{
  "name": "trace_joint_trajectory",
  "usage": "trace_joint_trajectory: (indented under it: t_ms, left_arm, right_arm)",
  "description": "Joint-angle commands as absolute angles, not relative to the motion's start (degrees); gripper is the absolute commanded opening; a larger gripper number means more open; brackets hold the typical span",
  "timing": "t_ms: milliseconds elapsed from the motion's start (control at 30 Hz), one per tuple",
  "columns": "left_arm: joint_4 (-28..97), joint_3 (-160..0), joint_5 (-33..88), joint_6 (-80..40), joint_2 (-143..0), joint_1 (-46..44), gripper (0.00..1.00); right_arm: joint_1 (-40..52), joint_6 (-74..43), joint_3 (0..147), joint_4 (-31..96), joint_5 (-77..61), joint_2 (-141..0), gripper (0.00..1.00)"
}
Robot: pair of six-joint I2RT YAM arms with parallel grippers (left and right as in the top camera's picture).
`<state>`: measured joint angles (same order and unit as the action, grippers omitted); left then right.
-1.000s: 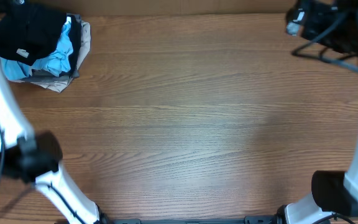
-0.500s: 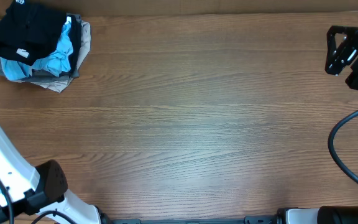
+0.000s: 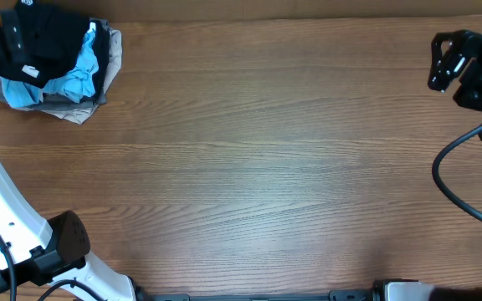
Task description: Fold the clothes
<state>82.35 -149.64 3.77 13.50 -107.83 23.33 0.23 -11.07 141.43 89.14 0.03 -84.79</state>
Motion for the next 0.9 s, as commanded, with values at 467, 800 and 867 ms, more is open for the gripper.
trace_joint_trajectory:
  t_ms: [467,800,867]
  left_arm:
    - [87.18,-149.84,3.42,12.64,-107.57,23.18,1.00]
    - [87.18,-149.84,3.42,12.64,-107.57,23.18,1.00]
    - [87.18,-149.84,3.42,12.64,-107.57,23.18,1.00]
  right_arm:
    - [-1.52,-10.61,57.69,37.15,-0.01,-34.41,1.00]
    - [-2.37,-10.68,19.57,9.43,0.54,-14.92,1.00]
    - [-2.37,-10.70,13.78,4.60,0.34,-12.82,1.00]
